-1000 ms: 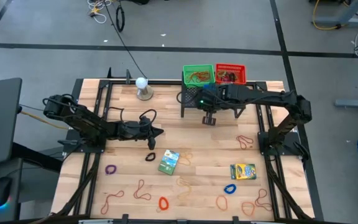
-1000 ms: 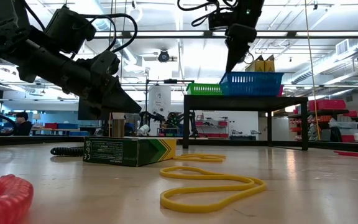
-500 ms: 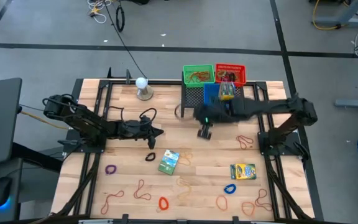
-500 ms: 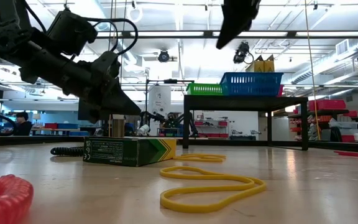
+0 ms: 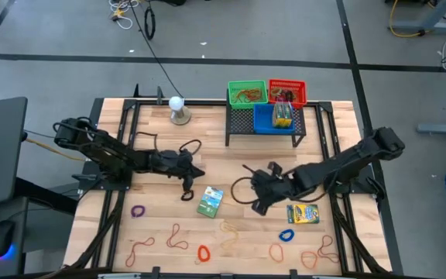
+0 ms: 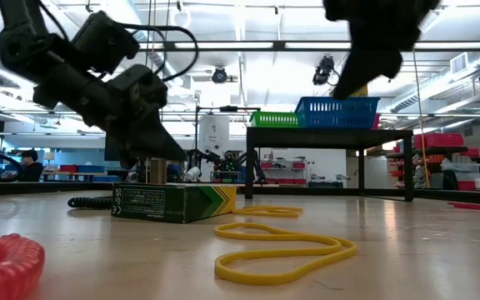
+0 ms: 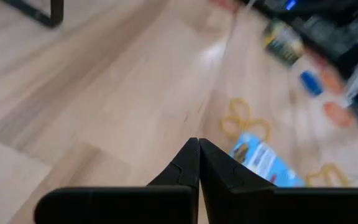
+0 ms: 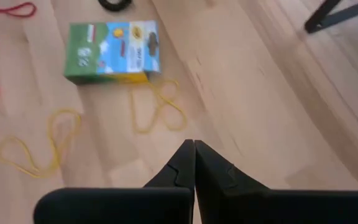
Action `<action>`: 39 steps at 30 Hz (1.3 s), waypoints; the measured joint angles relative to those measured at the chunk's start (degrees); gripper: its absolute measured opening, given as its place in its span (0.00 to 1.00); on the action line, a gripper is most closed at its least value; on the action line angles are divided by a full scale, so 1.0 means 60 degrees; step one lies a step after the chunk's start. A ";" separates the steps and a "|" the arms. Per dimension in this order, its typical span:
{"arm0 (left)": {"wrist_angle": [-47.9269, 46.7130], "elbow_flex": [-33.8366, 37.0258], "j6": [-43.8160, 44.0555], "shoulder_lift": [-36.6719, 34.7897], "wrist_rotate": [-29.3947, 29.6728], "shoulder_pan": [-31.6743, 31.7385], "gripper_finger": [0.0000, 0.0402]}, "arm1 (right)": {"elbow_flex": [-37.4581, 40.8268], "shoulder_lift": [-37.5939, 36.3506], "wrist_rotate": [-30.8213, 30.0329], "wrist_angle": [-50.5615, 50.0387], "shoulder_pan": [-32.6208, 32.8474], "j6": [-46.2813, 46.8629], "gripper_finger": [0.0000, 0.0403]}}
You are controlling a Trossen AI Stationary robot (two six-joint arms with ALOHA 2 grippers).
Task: Pick & Place Office Desk Supplies
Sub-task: Put the red rubber band into the green bin
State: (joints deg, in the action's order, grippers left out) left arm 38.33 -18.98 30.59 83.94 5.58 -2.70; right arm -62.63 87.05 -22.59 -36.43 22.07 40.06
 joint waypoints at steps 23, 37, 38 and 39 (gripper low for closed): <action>-0.9377 -0.4269 0.3195 0.0000 0.2316 -0.2623 0.01 | 0.5462 -0.4143 0.2832 0.2381 0.0274 -0.1258 0.04; -1.0596 -0.5118 0.3308 0.0000 0.2377 -0.2809 0.01 | 0.4963 -0.4143 0.1324 -0.1226 0.0211 0.1939 0.46; -1.0584 -0.5118 0.3246 0.0000 0.2424 -0.2808 0.01 | 0.4907 -0.4143 0.1279 -0.1854 0.0086 0.2458 0.48; -1.0553 -0.5118 0.3208 0.0000 0.2502 -0.2805 0.01 | 0.4903 -0.4143 0.1271 -0.2272 -0.0085 0.2890 0.51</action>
State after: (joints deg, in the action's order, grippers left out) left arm -24.99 -49.69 49.84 83.94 20.60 -19.53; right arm -33.21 62.19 -14.96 -50.06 21.56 57.40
